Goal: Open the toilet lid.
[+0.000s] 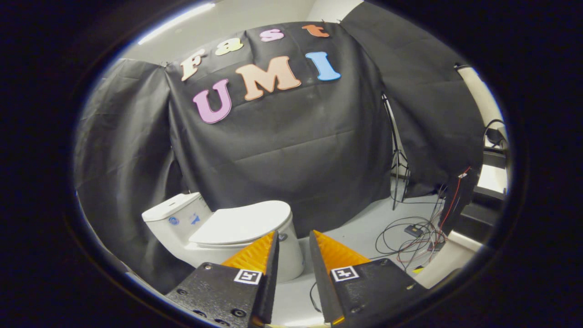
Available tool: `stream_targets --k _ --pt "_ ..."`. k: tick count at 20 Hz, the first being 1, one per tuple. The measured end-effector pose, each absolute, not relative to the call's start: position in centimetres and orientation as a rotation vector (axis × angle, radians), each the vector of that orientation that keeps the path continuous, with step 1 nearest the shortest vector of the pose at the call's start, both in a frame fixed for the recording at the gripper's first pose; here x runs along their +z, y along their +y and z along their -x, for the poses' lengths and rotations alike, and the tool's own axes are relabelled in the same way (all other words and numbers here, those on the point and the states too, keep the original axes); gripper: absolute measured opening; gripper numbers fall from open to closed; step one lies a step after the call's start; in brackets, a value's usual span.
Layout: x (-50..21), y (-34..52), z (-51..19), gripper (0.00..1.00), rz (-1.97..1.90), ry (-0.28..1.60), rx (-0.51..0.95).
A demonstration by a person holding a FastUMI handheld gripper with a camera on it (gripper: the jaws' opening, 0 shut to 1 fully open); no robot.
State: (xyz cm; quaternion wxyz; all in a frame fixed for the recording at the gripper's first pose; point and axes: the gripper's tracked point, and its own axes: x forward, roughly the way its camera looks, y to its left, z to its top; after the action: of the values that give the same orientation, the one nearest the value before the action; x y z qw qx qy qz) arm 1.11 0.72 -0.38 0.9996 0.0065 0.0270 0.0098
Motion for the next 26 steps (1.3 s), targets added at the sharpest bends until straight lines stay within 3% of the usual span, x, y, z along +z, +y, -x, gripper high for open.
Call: stream_targets --k 15,26 --pt "0.9 6.8 -14.6 0.4 -0.306 0.02 0.168" --pt "-8.2 7.2 -22.3 0.4 -0.779 0.175 0.08"
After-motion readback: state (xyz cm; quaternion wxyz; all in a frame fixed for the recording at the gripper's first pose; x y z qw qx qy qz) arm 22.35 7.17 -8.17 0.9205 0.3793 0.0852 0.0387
